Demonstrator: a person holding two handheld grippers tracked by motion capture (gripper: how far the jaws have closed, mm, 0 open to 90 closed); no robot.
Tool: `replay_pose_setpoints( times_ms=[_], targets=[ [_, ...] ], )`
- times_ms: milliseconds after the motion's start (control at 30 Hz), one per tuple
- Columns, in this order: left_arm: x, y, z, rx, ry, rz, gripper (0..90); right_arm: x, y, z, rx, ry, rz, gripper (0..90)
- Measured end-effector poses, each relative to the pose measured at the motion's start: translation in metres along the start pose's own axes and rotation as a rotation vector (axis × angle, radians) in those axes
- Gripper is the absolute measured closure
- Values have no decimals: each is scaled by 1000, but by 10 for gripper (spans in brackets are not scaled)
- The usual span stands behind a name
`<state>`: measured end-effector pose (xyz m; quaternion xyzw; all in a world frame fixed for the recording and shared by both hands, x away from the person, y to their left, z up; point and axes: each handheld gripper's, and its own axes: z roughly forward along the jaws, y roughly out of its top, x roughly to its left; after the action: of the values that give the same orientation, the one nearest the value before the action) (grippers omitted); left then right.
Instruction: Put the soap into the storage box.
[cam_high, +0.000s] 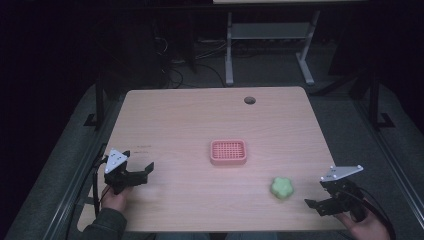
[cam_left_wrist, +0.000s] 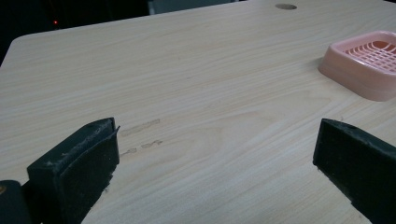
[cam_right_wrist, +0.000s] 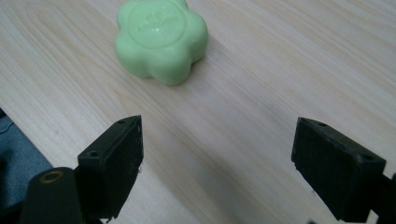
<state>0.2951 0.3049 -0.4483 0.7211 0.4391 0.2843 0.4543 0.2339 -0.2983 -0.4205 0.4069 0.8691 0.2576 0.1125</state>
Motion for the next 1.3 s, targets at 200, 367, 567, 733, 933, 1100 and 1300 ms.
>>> replay_pose_setpoints(
  times_ms=[200, 367, 567, 733, 933, 1100, 1300],
  targets=[
    [0, 0, 0, 3, -1, 3, 0, 3, 13, 3, 26, 2, -29, 164],
    [0, 0, 0, 1, -3, 0, 0, 4, 22, 7, 44, 6, -48, 164],
    [-1, 0, 0, 2, -6, 3, 0, 7, 28, 9, 60, 14, -66, 164],
    [0, 0, 0, 1, -5, 0, 0, 9, 36, 12, 71, 19, -84, 159],
    [-1, 0, 0, 1, -7, 0, 0, 12, 44, 15, 80, 26, -102, 157],
    [-1, 1, 0, 3, -10, -2, 0, 15, 50, 20, 88, 38, -116, 151],
    [-1, 1, 1, 0, -14, -3, 0, 20, 59, 28, 117, 54, -138, 146]
  ],
)
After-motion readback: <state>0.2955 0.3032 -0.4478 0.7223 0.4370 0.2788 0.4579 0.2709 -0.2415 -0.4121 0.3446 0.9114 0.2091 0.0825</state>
